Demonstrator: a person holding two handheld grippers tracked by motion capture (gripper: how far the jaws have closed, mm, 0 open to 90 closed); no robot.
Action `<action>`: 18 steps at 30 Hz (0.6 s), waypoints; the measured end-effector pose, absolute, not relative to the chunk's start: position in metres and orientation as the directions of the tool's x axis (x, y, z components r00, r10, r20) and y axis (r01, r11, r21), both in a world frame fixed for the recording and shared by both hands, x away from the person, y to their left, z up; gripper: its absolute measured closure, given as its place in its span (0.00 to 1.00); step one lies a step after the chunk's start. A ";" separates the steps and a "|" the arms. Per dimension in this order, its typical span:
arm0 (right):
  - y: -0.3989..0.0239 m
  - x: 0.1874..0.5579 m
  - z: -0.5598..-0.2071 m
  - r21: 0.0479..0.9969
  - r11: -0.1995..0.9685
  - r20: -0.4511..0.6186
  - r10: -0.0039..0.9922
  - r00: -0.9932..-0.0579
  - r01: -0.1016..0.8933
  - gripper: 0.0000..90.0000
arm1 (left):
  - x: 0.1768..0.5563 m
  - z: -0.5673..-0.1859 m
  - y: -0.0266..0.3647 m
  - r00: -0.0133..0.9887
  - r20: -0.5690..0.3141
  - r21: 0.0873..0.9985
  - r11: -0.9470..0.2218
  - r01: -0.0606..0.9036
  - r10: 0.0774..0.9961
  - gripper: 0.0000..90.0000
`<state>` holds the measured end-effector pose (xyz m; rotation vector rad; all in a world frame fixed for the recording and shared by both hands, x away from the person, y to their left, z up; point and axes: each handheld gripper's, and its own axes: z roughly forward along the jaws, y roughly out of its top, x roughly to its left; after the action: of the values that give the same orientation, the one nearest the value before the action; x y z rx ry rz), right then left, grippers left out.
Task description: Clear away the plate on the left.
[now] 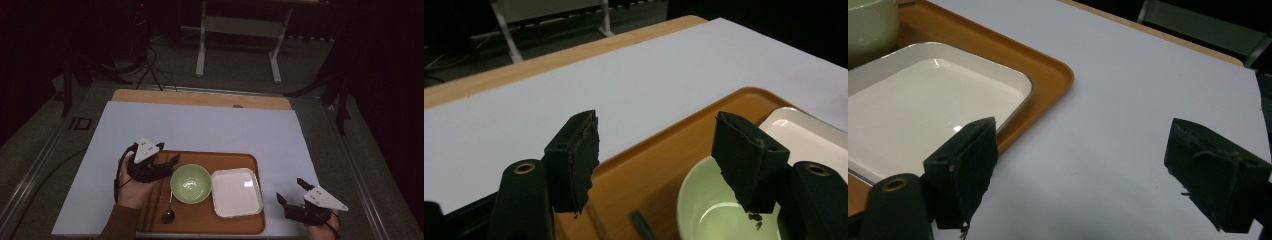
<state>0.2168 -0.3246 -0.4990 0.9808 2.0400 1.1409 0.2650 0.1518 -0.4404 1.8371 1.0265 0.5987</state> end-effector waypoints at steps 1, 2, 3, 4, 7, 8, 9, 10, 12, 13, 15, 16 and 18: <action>-0.325 0.217 -0.499 0.880 0.358 -0.142 0.824 -0.549 0.311 0.15 | 0.263 -0.443 0.155 0.528 -0.022 0.888 -0.226 0.401 0.849 0.39; -0.324 0.217 -0.499 0.880 0.360 -0.143 0.823 -0.549 0.311 0.15 | 0.262 -0.445 0.159 0.522 -0.024 0.886 -0.224 0.406 0.853 0.39; -0.324 0.217 -0.499 0.879 0.361 -0.143 0.823 -0.550 0.311 0.15 | 0.261 -0.447 0.162 0.517 -0.023 0.885 -0.223 0.409 0.856 0.39; -0.324 0.217 -0.499 0.879 0.361 -0.143 0.823 -0.550 0.311 0.15 | 0.260 -0.449 0.166 0.508 -0.026 0.884 -0.218 0.414 0.861 0.39; -0.324 0.217 -0.499 0.880 0.359 -0.142 0.824 -0.549 0.311 0.15 | 0.256 -0.453 0.173 0.499 -0.008 0.882 -0.229 0.412 0.866 0.39; -0.325 0.217 -0.499 0.881 0.358 -0.142 0.824 -0.549 0.310 0.15 | 0.255 -0.454 0.175 0.498 -0.010 0.883 -0.226 0.411 0.867 0.39; -0.325 0.217 -0.499 0.881 0.358 -0.141 0.824 -0.548 0.311 0.15 | 0.253 -0.455 0.178 0.498 -0.006 0.883 -0.229 0.409 0.867 0.39; -0.325 0.217 -0.499 0.881 0.358 -0.142 0.824 -0.548 0.310 0.15 | 0.251 -0.457 0.181 0.498 -0.003 0.884 -0.231 0.408 0.867 0.39; -0.325 0.217 -0.499 0.881 0.357 -0.141 0.824 -0.548 0.310 0.15 | 0.248 -0.460 0.185 0.499 0.001 0.883 -0.235 0.407 0.867 0.39; -0.324 0.217 -0.499 0.881 0.357 -0.141 0.824 -0.549 0.309 0.15 | 0.247 -0.461 0.188 0.497 0.003 0.883 -0.236 0.407 0.868 0.39; -0.325 0.217 -0.499 0.881 0.358 -0.143 0.823 -0.549 0.308 0.15 | 0.244 -0.464 0.193 0.494 0.002 0.883 -0.234 0.407 0.869 0.39; -0.325 0.217 -0.499 0.882 0.358 -0.143 0.823 -0.549 0.308 0.15 | 0.242 -0.465 0.196 0.491 0.007 0.883 -0.236 0.406 0.871 0.39; -0.325 0.217 -0.499 0.882 0.356 -0.142 0.824 -0.548 0.308 0.15 | 0.238 -0.468 0.199 0.479 0.024 0.883 -0.243 0.401 0.877 0.39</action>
<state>0.2166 -0.3247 -0.4986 0.9793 2.0362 1.1439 0.2385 0.1992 -0.4676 1.8402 1.0738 0.6756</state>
